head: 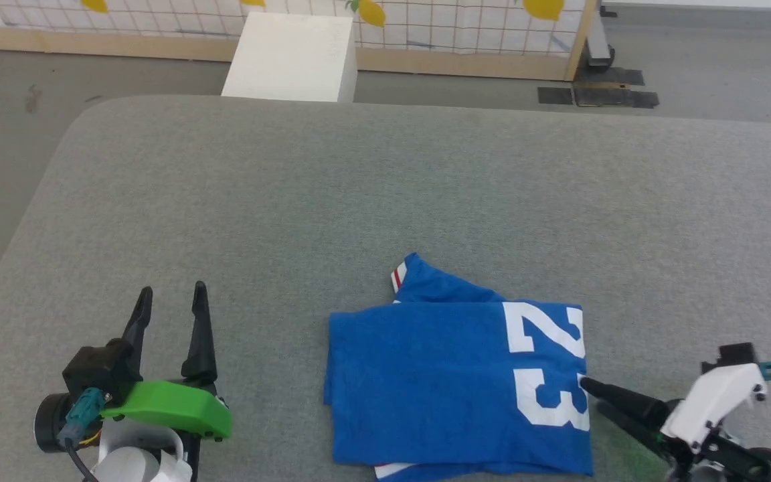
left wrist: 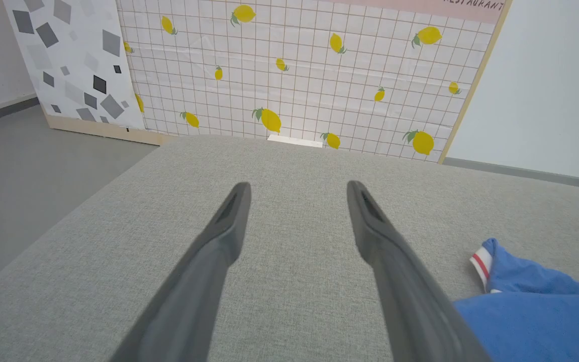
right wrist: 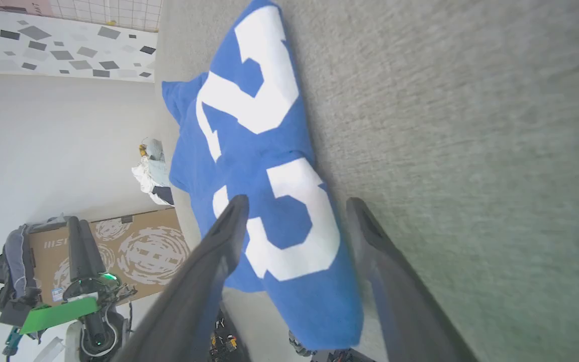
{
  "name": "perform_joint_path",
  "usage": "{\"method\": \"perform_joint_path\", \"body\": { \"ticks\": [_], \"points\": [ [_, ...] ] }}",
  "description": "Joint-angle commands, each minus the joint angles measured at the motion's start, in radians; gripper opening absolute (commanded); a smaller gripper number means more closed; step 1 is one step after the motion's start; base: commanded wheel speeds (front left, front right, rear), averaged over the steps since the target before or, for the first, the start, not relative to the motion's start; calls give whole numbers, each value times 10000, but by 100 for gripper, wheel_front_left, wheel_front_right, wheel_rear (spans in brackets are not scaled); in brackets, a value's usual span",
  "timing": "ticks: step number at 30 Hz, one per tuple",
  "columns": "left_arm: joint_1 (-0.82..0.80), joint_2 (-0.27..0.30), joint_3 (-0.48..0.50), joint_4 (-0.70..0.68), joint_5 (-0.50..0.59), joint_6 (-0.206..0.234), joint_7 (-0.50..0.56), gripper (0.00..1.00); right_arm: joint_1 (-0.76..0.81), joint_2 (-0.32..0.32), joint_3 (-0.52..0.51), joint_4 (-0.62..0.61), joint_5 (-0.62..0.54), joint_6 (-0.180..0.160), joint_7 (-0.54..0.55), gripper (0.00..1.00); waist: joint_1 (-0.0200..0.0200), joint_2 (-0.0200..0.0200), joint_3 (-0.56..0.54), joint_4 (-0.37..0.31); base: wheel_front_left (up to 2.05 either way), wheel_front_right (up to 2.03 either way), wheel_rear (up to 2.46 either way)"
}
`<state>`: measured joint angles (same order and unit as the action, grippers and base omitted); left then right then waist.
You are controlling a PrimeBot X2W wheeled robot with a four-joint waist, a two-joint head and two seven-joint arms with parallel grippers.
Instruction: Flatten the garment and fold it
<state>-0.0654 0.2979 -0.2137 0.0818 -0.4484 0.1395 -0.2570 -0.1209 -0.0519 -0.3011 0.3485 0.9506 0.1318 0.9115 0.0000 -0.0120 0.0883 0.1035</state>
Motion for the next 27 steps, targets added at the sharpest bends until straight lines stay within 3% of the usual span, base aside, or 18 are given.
{"method": "perform_joint_path", "body": {
  "ticks": [1, 8, 11, 21, 27],
  "points": [
    [-162, -79, 6, 48, 174, -93, -47, 100, -207, 8, 247, 288, 422, -11, -129, 100, 0, 120, 61, 165, 0, 0, 0],
    [-334, -218, 54, 192, 296, -256, -47, 100, -774, 14, 1474, 1335, 1194, -11, -666, 97, 0, 120, 195, 378, 0, 0, 0],
    [-384, -275, 85, 241, 341, -313, -47, 100, -1003, 14, 1900, 1473, 1171, -11, -1011, 0, 0, 120, 239, 402, 0, 0, 0],
    [-291, -389, 190, 396, 505, -454, -47, 100, -1303, -1008, 3931, 1044, 102, -11, -2667, 0, 0, 120, -114, 226, 0, 0, 0],
    [-166, -401, 158, 412, 582, -499, -47, 100, -1768, -2203, 5685, 669, -1938, -11, -3775, 0, 0, 120, -407, -143, 0, 0, 0]
  ]
}}
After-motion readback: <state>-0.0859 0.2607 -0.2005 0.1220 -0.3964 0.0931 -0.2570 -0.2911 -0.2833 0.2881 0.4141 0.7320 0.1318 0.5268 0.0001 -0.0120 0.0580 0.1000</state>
